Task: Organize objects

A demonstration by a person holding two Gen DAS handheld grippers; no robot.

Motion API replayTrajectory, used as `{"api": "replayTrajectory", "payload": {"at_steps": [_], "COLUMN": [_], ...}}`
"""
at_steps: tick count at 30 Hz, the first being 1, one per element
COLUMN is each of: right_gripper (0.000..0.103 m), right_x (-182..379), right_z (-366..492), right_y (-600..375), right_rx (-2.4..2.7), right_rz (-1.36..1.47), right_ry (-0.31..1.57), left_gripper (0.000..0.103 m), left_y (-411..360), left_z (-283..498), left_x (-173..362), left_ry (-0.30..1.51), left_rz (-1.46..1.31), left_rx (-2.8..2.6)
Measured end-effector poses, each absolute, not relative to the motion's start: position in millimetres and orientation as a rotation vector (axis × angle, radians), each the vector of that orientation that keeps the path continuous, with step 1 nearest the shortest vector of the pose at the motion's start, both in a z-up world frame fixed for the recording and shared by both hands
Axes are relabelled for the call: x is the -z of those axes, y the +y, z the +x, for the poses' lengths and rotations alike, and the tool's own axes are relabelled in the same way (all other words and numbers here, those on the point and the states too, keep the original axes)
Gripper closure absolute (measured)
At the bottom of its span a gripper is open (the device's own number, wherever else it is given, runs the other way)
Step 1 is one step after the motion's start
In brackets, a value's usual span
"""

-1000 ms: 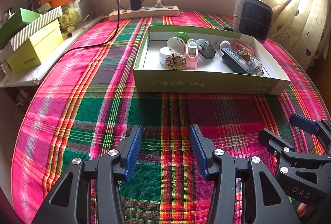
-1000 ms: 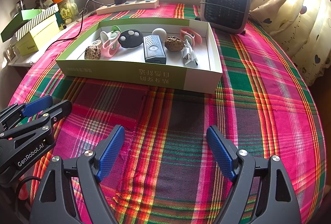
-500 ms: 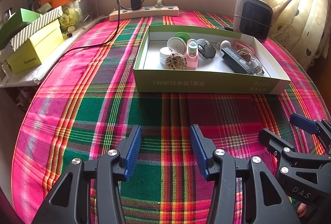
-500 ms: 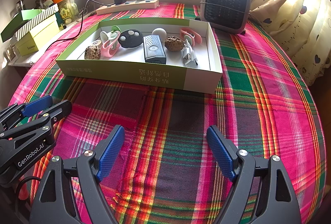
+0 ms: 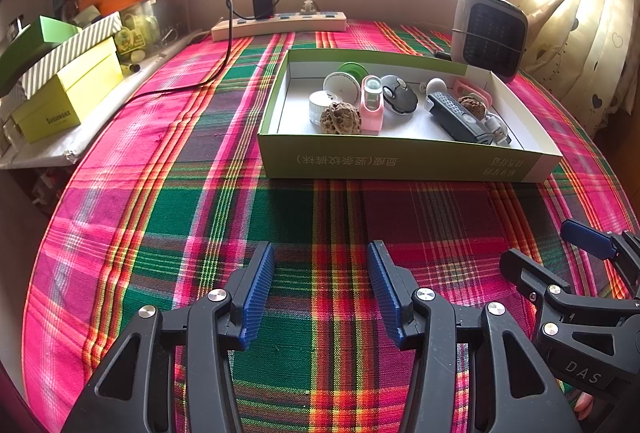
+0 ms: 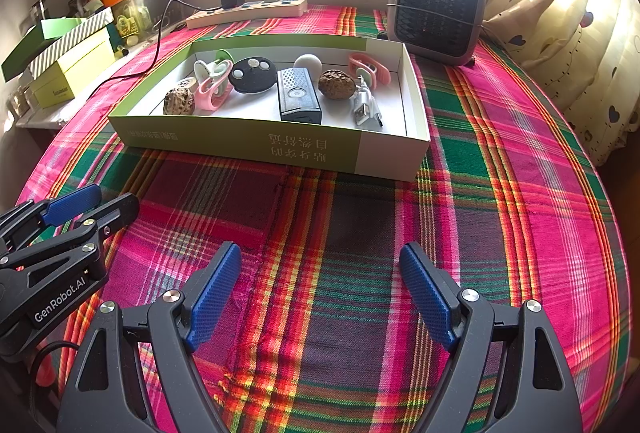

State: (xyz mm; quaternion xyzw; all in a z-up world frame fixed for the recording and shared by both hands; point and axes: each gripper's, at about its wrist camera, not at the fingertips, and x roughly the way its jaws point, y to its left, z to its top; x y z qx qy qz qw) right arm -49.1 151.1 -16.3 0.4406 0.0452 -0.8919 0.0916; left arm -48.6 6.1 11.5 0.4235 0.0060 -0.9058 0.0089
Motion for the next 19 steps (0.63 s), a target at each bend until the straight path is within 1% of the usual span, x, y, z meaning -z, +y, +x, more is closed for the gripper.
{"api": "replayTrajectory", "payload": {"at_steps": [19], "right_gripper": [0.021], "right_x": [16.6], "right_z": [-49.4], "right_y": [150.8], "right_rx": [2.649], "right_rz": [1.309], "right_ry": [0.134], "left_gripper": [0.055], "left_y": [5.9], "left_z": [-48.5], "left_x": [-11.3], "left_ry": [0.020], "left_rz": [1.322], "left_rx": [2.829]}}
